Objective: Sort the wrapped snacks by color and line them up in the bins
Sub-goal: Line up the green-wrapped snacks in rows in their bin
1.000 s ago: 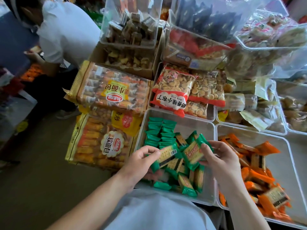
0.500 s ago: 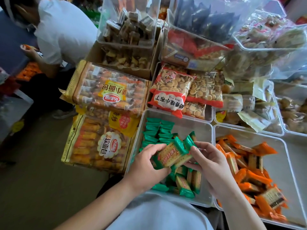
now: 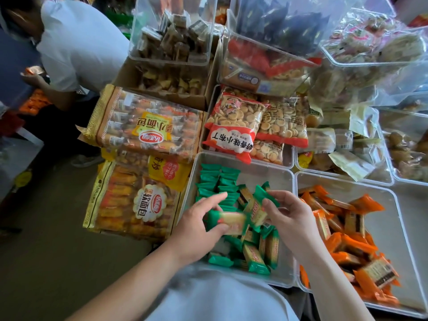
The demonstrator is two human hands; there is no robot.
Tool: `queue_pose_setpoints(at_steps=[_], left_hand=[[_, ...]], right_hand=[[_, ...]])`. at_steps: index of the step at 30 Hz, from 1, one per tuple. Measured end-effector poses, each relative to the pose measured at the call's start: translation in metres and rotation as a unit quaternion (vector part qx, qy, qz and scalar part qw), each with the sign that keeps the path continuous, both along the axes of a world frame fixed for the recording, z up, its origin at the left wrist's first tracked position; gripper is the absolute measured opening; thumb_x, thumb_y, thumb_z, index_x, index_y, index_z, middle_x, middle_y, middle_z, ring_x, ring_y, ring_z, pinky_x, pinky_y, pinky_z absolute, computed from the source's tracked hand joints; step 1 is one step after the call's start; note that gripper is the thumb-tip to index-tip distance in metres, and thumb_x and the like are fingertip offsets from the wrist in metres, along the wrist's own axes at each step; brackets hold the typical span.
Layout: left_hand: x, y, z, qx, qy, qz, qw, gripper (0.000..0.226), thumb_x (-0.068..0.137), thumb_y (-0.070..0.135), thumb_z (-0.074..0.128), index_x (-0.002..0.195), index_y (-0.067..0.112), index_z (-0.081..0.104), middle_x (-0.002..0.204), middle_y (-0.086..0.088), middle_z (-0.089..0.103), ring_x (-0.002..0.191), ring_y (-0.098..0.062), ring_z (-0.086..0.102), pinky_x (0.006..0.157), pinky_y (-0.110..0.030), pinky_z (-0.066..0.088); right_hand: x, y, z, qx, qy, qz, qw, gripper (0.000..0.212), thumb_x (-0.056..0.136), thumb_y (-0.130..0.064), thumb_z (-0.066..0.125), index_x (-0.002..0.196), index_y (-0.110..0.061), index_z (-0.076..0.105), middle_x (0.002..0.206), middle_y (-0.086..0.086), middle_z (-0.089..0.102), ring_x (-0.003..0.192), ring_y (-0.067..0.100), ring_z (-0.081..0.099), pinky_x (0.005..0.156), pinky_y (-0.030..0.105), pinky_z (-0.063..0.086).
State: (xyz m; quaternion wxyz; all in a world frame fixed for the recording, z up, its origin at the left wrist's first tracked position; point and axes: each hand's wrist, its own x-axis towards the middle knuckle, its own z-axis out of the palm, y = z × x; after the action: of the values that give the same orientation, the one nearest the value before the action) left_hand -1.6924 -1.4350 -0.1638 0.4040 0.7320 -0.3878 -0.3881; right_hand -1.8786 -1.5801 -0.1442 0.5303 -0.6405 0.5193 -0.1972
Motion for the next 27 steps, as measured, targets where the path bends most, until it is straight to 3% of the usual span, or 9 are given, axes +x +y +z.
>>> queue_pose_setpoints(at_steps=[3, 8, 13, 15, 18, 20, 23, 25, 27], left_hand=[[-0.001, -0.005, 0.003, -0.007, 0.010, 0.014, 1.000, 0.077, 0.081, 0.022, 0.088, 0.137, 0.056, 0.047, 0.109, 0.025, 0.064, 0.107, 0.001, 0.062, 0.096, -0.019, 0.051], [-0.003, -0.011, 0.006, -0.057, -0.002, 0.035, 0.998, 0.047, 0.076, 0.016, 0.090, 0.106, 0.040, 0.063, 0.106, 0.021, 0.066, 0.105, -0.004, 0.067, 0.092, -0.032, 0.058], [-0.002, -0.010, 0.005, -0.102, -0.007, 0.021, 0.995, 0.038, 0.079, 0.003, 0.086, 0.102, 0.032, 0.077, 0.116, 0.021, 0.059, 0.113, -0.009, 0.065, 0.096, -0.025, 0.058], [-0.003, -0.009, 0.007, -0.100, -0.006, 0.011, 0.995, 0.038, 0.081, 0.005, 0.086, 0.107, 0.031, 0.077, 0.119, 0.017, 0.057, 0.114, -0.008, 0.064, 0.096, -0.022, 0.056], [-0.005, -0.010, 0.007, -0.109, 0.006, 0.030, 0.994, 0.042, 0.082, 0.009, 0.087, 0.115, 0.029, 0.070, 0.119, 0.015, 0.059, 0.112, -0.005, 0.065, 0.093, -0.019, 0.056], [-0.003, -0.005, -0.006, -0.066, -0.036, 0.031, 0.997, 0.037, 0.084, 0.017, 0.085, 0.111, 0.033, 0.065, 0.115, 0.017, 0.059, 0.107, -0.004, 0.066, 0.088, -0.020, 0.057], [-0.008, 0.010, -0.031, 0.102, -0.097, -0.100, 0.985, 0.014, 0.093, 0.032, 0.072, 0.107, 0.034, 0.070, 0.113, 0.015, 0.065, 0.106, -0.009, 0.065, 0.091, -0.031, 0.055], [-0.018, 0.017, -0.041, 0.201, -0.067, -0.191, 0.958, 0.033, 0.098, 0.047, 0.062, 0.127, 0.034, 0.069, 0.132, 0.011, 0.067, 0.122, -0.012, 0.063, 0.103, -0.031, 0.051], [-0.026, 0.015, -0.047, 0.258, -0.096, -0.262, 0.925, 0.050, 0.100, 0.060, 0.048, 0.143, 0.038, 0.058, 0.145, 0.004, 0.063, 0.133, -0.022, 0.058, 0.109, -0.035, 0.048]], right_hand=[[0.005, 0.003, 0.001, 0.003, -0.003, 0.016, 1.000, 0.017, 0.090, -0.024, 0.080, 0.105, -0.030, 0.075, 0.093, -0.011, 0.078, 0.085, 0.017, 0.074, 0.075, 0.040, 0.065], [0.014, 0.013, 0.006, 0.054, -0.042, 0.064, 0.996, 0.020, 0.087, -0.030, 0.078, 0.105, -0.023, 0.078, 0.095, 0.000, 0.080, 0.091, 0.023, 0.076, 0.085, 0.052, 0.063], [0.013, 0.017, 0.006, 0.088, -0.060, 0.100, 0.989, 0.037, 0.097, -0.049, 0.056, 0.114, -0.024, 0.076, 0.102, 0.000, 0.080, 0.100, 0.023, 0.075, 0.091, 0.053, 0.061], [0.012, 0.017, 0.009, 0.091, -0.057, 0.128, 0.986, 0.041, 0.087, -0.054, 0.067, 0.117, -0.027, 0.073, 0.105, -0.004, 0.078, 0.101, 0.019, 0.074, 0.092, 0.048, 0.061], [0.013, 0.018, 0.005, 0.015, 0.017, 0.156, 0.987, 0.054, 0.076, -0.046, 0.085, 0.125, -0.029, 0.070, 0.103, -0.011, 0.076, 0.096, 0.010, 0.072, 0.086, 0.035, 0.063], [0.013, 0.020, -0.005, -0.023, 0.056, 0.125, 0.990, 0.051, 0.082, -0.036, 0.086, 0.129, -0.027, 0.069, 0.101, -0.010, 0.075, 0.091, 0.009, 0.071, 0.084, 0.035, 0.062], [0.007, 0.024, -0.019, -0.039, 0.073, 0.059, 0.995, 0.046, 0.085, -0.030, 0.084, 0.128, -0.026, 0.067, 0.100, -0.009, 0.074, 0.089, 0.005, 0.069, 0.082, 0.033, 0.062], [0.000, 0.027, -0.023, -0.039, 0.081, 0.026, 0.996, 0.044, 0.086, -0.029, 0.083, 0.126, -0.028, 0.064, 0.101, -0.013, 0.071, 0.090, 0.002, 0.067, 0.078, 0.028, 0.061], [-0.009, 0.032, -0.027, -0.034, 0.085, 0.017, 0.996, 0.046, 0.086, -0.029, 0.084, 0.128, -0.028, 0.064, 0.105, -0.015, 0.070, 0.092, 0.002, 0.067, 0.075, 0.026, 0.060]])
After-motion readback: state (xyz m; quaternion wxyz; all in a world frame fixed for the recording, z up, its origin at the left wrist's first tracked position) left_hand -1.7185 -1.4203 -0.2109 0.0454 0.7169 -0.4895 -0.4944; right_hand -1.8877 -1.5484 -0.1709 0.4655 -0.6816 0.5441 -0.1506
